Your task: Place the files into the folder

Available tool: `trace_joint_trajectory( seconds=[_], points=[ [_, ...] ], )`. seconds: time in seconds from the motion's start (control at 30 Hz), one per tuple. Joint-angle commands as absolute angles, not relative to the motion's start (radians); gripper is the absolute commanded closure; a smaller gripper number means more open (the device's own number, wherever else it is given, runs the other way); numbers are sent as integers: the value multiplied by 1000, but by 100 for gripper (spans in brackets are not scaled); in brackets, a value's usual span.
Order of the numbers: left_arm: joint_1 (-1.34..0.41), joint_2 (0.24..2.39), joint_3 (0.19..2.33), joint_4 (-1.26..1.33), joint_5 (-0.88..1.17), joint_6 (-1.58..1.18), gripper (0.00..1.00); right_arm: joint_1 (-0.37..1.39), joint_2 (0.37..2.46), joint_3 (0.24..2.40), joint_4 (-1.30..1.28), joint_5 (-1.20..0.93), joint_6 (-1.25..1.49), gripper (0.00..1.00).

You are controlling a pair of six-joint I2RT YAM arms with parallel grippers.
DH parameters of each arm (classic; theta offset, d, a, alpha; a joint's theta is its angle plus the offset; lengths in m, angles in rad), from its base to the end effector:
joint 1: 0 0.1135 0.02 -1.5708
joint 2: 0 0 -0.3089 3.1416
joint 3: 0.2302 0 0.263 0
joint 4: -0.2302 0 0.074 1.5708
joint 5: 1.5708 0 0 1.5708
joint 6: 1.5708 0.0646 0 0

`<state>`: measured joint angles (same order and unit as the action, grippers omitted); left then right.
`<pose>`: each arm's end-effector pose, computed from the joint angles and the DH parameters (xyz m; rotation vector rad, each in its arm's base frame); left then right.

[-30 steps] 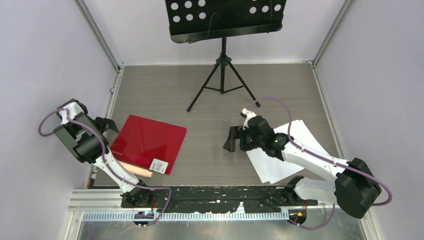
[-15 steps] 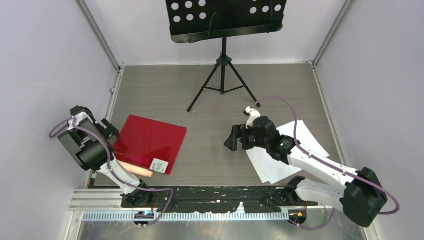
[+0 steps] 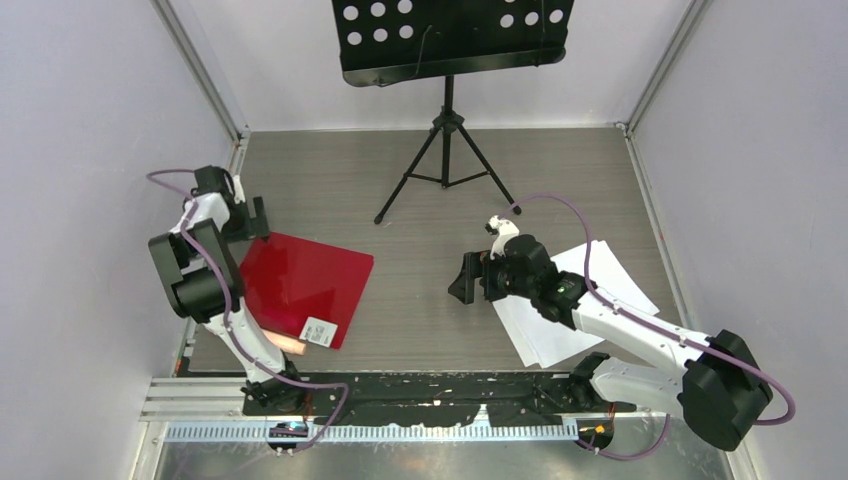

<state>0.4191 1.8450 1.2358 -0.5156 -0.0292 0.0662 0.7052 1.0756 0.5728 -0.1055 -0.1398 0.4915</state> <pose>0.3717 0.1677 0.1885 -0.4844 2.6659 0.1860 0.1767 0.1622 0.2356 -0.3280 2.2721 0.8075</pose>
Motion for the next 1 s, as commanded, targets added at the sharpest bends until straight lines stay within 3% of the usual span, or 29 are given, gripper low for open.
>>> trace_joint_trajectory(
  seconds=[0.0,0.33,0.7,0.73,0.8,0.97],
  points=[
    [432,1913,1404,-663,-28,78,0,709,1043,600,-105,-117,452,5],
    [581,2039,1523,-957,289,-20,0,710,1040,597,-92,-141,450,5],
    [620,1936,1343,-965,252,-40,1,710,1028,581,-84,-154,454,5],
    [621,1919,1318,-956,256,-47,8,710,1028,579,-83,-157,456,5],
    [617,1915,1297,-970,307,-51,1,710,1026,577,-82,-157,460,5],
    [551,1889,1282,-1028,306,-34,0,710,1009,573,-87,-149,465,5]
  ],
)
